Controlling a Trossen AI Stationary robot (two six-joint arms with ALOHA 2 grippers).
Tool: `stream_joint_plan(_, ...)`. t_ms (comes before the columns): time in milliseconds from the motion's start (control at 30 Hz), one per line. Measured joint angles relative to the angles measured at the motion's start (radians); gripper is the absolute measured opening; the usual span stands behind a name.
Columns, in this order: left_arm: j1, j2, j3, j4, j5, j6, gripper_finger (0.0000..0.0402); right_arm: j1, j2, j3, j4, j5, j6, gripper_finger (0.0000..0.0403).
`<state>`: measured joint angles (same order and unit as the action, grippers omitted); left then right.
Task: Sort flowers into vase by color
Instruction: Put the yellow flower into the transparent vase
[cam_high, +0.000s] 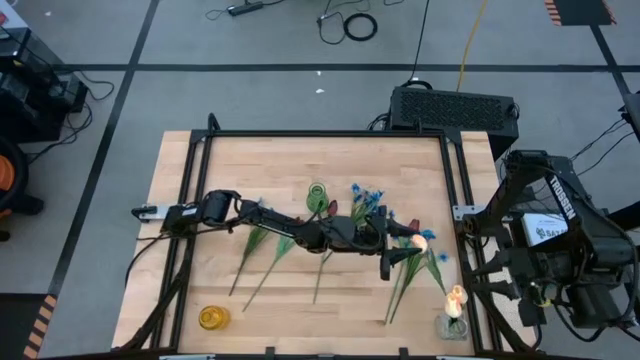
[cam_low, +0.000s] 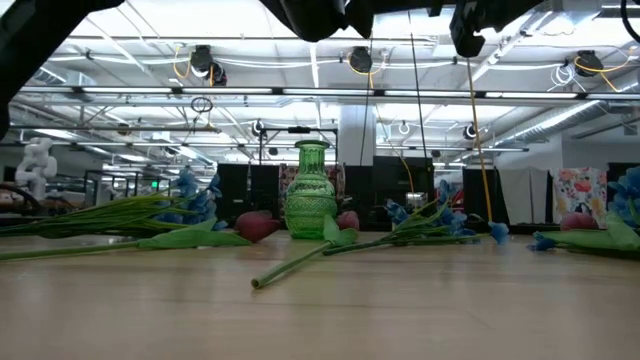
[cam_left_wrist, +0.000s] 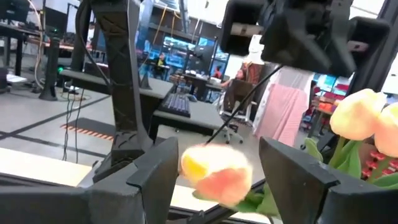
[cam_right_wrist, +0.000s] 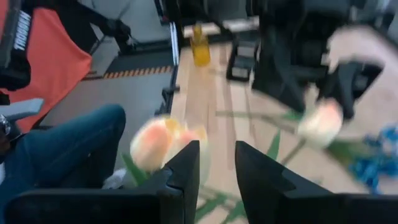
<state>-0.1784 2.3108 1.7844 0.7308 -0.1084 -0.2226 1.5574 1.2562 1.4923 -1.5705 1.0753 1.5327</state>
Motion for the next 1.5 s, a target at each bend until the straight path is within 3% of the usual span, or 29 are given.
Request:
stream_joint_plan(500,0.005,0.000,0.002,-0.004,-0.023,0.000,0.0225,-0.001,-0.052,0.033,-0.001,0.298,-0.245,0.0093)
stream_joint_plan(933,-0.009,0.000,0.002,0.028,-0.008,-0.001,0.0115,-0.001,-0.056,0.033,0.006,0.492,-0.358,0.0093)
stream_joint_plan(1200,-0.026,0.000,0.001,0.102,0.010,0.019,0.0070,-0.043,-0.056,0.033,0.046,0.474,-0.371,0.0093)
stream_joint_plan(1500,-0.068,0.000,0.057,0.068,0.054,0.057,0.0068,-0.122,-0.056,0.033,0.061,0.258,-0.306,0.0093)
